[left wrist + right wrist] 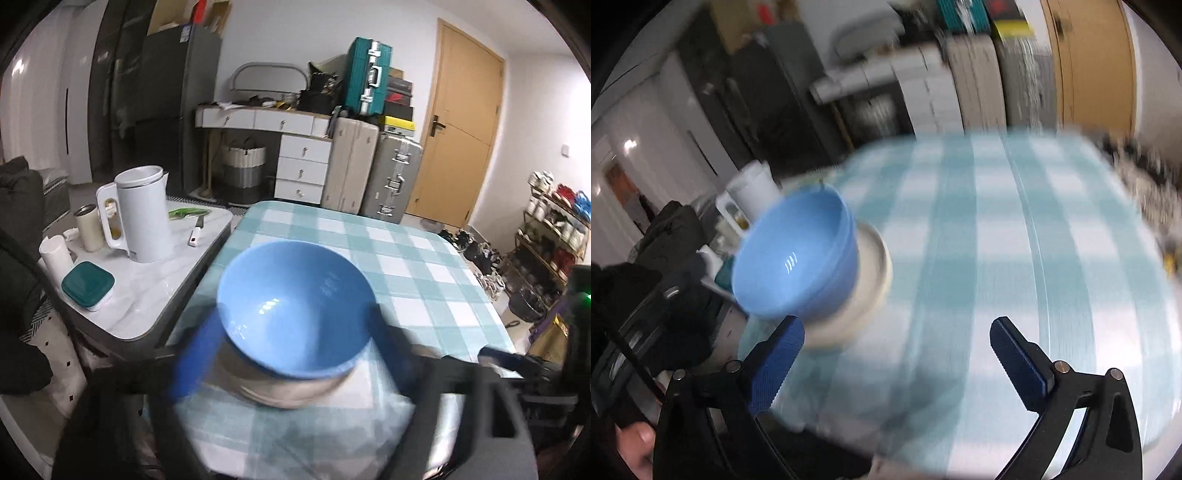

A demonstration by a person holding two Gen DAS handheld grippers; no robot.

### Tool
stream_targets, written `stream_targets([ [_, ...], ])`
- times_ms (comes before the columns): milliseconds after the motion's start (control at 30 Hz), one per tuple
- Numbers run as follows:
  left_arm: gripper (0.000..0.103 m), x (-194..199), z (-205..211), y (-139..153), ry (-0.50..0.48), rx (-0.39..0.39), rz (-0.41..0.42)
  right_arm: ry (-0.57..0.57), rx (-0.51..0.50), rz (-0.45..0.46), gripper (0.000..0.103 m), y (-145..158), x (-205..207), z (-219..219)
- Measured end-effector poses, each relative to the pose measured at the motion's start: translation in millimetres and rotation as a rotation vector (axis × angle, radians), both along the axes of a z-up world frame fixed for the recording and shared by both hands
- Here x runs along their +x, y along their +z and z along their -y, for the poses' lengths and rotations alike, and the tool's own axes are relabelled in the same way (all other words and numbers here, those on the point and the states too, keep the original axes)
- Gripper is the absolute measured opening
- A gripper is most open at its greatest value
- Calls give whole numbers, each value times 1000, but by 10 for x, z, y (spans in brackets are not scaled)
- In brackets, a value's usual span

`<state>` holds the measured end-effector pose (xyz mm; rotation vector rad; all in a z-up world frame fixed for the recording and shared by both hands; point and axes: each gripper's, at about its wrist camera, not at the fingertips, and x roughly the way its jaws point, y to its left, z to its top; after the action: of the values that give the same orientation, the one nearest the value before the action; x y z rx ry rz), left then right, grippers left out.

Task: Organize plates and bowls

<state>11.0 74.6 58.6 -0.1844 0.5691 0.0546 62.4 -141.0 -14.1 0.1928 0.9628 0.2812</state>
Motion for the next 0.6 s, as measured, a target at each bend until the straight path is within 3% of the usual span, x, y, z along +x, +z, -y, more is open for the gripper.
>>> stream_targets([
  [67, 98, -156, 68, 16, 16, 28, 52, -80, -31, -9, 102, -12, -66, 150],
  [133, 101, -248, 120, 37, 28, 48, 90, -104, -56, 41, 102, 38, -128, 263],
  [200, 103, -304, 165, 55, 56, 66, 129, -92, -87, 168, 102, 161, -235, 325],
  [300, 103, -381, 270, 75, 66, 104, 196, -88, -179, 441, 102, 294, -496, 333],
  [367, 103, -403, 356, 82, 53, 146, 247, -94, -195, 546, 102, 292, -614, 347],
  [467, 103, -386, 499, 70, 20, 219, 262, -106, -181, 544, 102, 115, -624, 389],
  [567, 103, -323, 577, 20, -6, 212, 212, -80, -167, 454, 102, 25, -506, 413],
  [600, 103, -297, 584, 2, -11, 204, 192, -88, -168, 481, 102, 49, -517, 422],
])
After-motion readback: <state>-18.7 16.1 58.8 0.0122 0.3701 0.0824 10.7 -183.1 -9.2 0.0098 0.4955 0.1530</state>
